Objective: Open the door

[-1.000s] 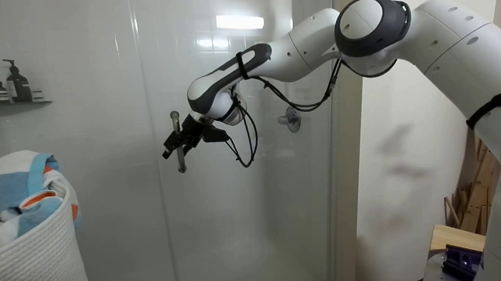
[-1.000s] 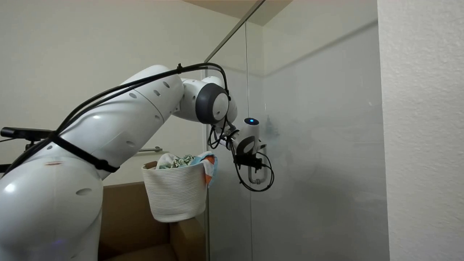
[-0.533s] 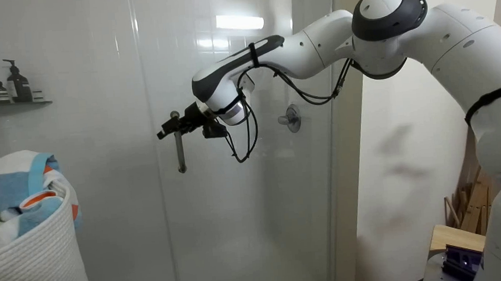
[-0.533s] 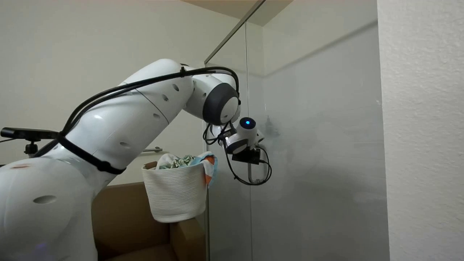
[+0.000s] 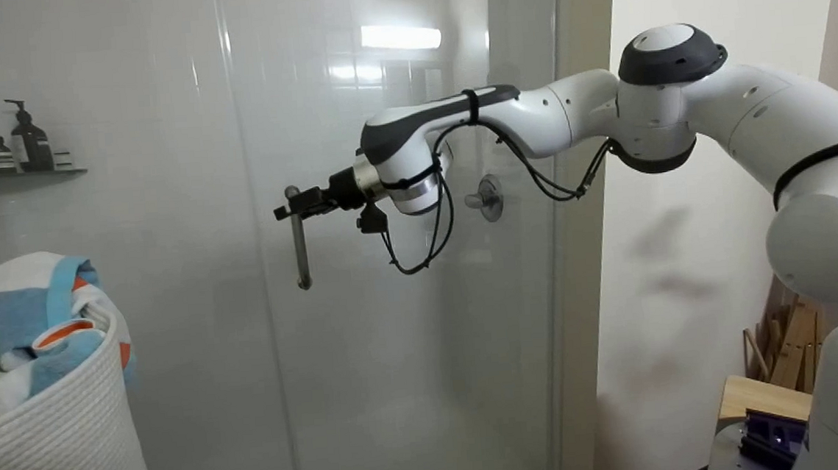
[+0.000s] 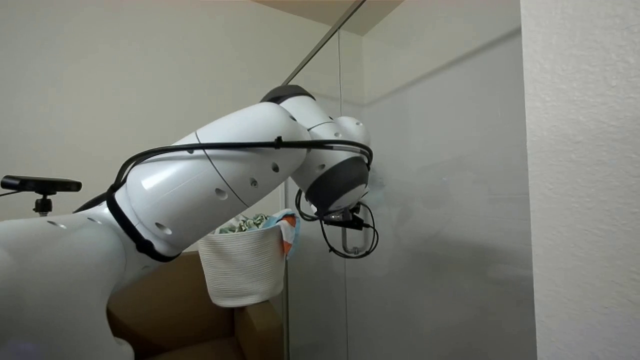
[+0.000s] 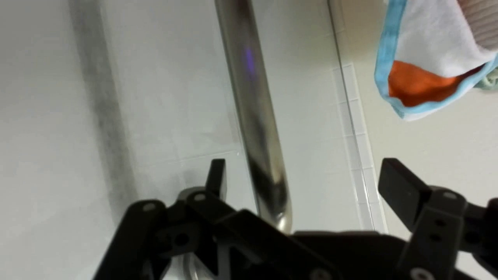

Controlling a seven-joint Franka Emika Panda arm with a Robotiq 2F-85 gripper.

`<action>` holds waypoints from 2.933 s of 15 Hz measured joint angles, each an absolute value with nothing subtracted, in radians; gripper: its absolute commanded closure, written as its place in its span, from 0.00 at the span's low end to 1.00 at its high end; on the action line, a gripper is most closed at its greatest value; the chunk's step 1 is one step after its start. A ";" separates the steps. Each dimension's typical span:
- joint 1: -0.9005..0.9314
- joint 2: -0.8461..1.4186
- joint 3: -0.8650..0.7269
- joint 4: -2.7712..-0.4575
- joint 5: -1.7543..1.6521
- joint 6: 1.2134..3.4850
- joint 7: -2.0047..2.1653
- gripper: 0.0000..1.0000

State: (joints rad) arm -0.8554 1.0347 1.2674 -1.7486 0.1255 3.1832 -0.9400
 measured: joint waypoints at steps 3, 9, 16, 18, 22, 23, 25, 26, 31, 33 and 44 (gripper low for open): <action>-0.899 1.130 1.260 -1.780 0.023 3.105 -0.880 0.00; -0.800 1.136 1.152 -1.697 -0.037 3.061 -0.795 0.00; -0.687 1.046 1.027 -1.624 -0.045 3.010 -0.680 0.00; -0.685 1.034 1.021 -1.624 -0.045 2.991 -0.668 0.00; -0.681 1.020 1.012 -1.624 -0.044 2.976 -0.648 0.00; -0.680 1.019 1.011 -1.624 -0.044 2.976 -0.645 0.00; -0.679 1.018 1.010 -1.624 -0.044 2.976 -0.643 0.00; -0.679 1.018 1.009 -1.624 -0.044 2.975 -0.643 0.00; -0.679 1.014 1.009 -1.624 -0.044 2.961 -0.643 0.00; -0.678 1.011 1.008 -1.626 -0.044 2.960 -0.643 0.00; -0.652 0.972 0.965 -1.627 -0.044 2.958 -0.623 0.00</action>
